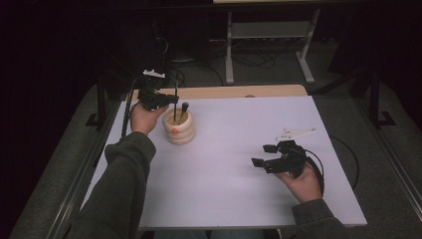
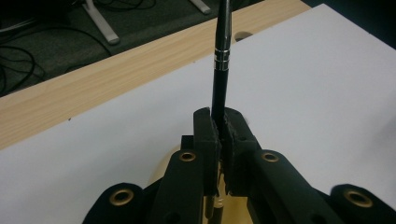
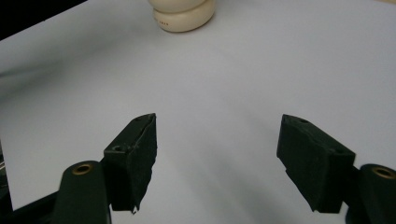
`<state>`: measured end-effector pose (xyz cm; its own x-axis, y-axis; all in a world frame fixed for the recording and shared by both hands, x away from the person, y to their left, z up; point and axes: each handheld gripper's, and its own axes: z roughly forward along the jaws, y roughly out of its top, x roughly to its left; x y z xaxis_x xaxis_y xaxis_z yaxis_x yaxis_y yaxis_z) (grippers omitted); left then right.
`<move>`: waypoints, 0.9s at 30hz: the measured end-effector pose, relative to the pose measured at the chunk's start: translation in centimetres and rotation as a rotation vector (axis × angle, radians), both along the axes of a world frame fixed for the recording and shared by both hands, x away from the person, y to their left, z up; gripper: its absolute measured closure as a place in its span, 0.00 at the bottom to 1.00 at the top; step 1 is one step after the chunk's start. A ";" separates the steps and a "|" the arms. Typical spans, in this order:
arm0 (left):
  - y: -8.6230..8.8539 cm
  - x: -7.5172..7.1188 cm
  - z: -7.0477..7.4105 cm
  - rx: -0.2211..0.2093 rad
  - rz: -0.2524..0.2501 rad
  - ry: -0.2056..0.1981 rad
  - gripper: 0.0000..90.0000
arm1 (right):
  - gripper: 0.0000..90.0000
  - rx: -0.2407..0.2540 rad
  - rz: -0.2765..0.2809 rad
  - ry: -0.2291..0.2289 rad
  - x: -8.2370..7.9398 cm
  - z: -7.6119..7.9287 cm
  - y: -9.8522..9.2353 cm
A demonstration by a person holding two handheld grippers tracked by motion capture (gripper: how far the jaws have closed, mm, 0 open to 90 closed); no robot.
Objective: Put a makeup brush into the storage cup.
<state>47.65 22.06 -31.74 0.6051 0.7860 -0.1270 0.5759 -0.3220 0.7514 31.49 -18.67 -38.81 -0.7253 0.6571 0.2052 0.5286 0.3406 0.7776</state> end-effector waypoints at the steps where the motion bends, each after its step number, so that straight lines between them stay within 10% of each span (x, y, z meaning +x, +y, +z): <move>1: 0.1 0.0 -0.1 -0.004 0.004 0.001 0.95 | 0.31 -0.002 -0.002 0.003 -0.1 0.0 0.1; 27: 0.0 -0.3 -2.3 0.030 -0.013 0.032 0.94 | 0.31 0.001 0.005 0.009 0.0 0.0 0.3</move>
